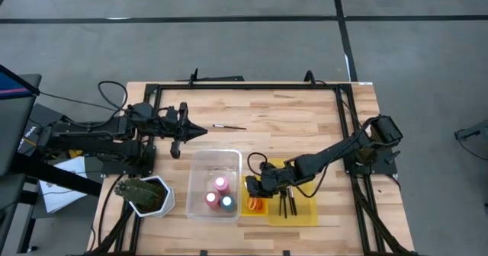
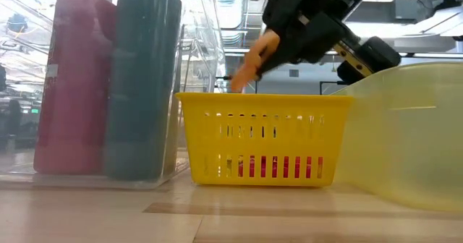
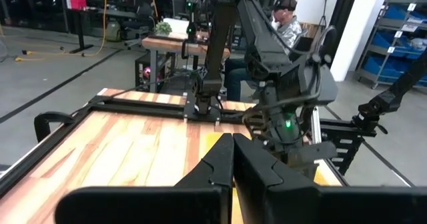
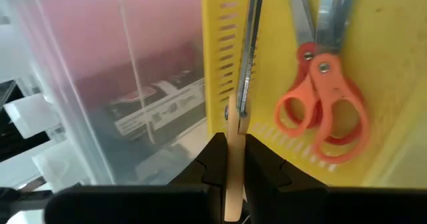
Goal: Pick & Place Paint Supplies
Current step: Put the yellow scissors into the left yellow bin
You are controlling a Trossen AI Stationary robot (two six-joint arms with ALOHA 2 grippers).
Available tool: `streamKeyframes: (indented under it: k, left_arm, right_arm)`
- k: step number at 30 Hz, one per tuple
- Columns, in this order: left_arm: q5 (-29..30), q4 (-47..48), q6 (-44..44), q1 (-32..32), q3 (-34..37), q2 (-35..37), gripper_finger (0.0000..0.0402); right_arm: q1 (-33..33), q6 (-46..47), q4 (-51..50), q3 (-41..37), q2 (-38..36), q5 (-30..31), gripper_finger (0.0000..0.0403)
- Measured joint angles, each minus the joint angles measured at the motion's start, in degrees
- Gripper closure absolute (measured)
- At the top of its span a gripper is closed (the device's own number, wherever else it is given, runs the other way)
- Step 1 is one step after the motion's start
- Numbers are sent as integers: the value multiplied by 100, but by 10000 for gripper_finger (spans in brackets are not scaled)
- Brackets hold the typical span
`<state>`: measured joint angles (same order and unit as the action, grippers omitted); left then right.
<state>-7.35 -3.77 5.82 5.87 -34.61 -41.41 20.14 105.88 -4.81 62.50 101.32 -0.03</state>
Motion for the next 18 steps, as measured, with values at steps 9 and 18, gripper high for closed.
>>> streamKeyframes:
  k: [9, 18]
  left_arm:
    - [-2, -7, 20, 0, 0, -24, 401]
    - [-2, 25, 44, -2, 0, -22, 401]
  right_arm:
    - [-2, -67, 35, -1, 177, -191, 382]
    - [2, -87, 31, 110, 292, -315, 382]
